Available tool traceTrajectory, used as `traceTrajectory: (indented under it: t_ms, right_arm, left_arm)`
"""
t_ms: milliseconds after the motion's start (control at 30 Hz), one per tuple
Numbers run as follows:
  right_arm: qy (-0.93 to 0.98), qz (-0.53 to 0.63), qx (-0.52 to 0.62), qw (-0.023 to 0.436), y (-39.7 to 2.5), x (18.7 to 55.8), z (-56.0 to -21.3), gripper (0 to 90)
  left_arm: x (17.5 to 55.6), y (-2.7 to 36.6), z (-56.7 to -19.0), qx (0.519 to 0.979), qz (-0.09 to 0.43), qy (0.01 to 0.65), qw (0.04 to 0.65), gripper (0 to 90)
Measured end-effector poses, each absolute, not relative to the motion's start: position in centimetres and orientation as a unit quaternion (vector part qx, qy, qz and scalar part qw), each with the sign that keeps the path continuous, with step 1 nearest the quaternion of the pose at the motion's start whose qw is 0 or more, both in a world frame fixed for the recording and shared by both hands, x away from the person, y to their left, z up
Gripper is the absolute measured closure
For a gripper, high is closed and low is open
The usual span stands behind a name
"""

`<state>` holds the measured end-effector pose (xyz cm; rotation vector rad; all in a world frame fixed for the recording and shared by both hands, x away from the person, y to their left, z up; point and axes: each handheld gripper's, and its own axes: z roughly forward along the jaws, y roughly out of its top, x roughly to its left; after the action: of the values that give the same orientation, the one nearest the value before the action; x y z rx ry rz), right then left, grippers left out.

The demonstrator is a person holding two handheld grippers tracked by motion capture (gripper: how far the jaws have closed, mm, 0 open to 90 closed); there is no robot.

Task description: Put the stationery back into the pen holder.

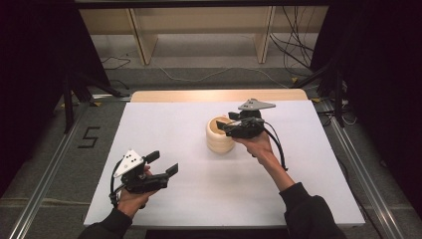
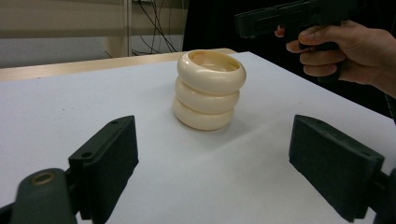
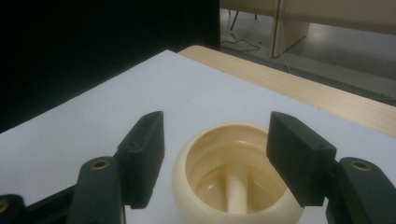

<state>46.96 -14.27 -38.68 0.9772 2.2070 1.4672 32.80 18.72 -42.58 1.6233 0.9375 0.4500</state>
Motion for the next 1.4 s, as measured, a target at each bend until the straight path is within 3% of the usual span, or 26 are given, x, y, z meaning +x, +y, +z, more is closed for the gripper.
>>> traceTrajectory:
  t_ms: [633,1400]
  right_arm:
    - [0.777,0.515,0.327,0.155,-15.7,43.4,-37.9,30.2]
    - [0.778,0.521,0.324,0.137,-17.9,39.7,-39.5,28.1]
  left_arm:
    - [32.8,18.6,-42.6,0.695,0.19,0.396,0.568,14.8]
    - [32.8,18.5,-42.7,0.699,0.186,0.393,0.567,14.8]
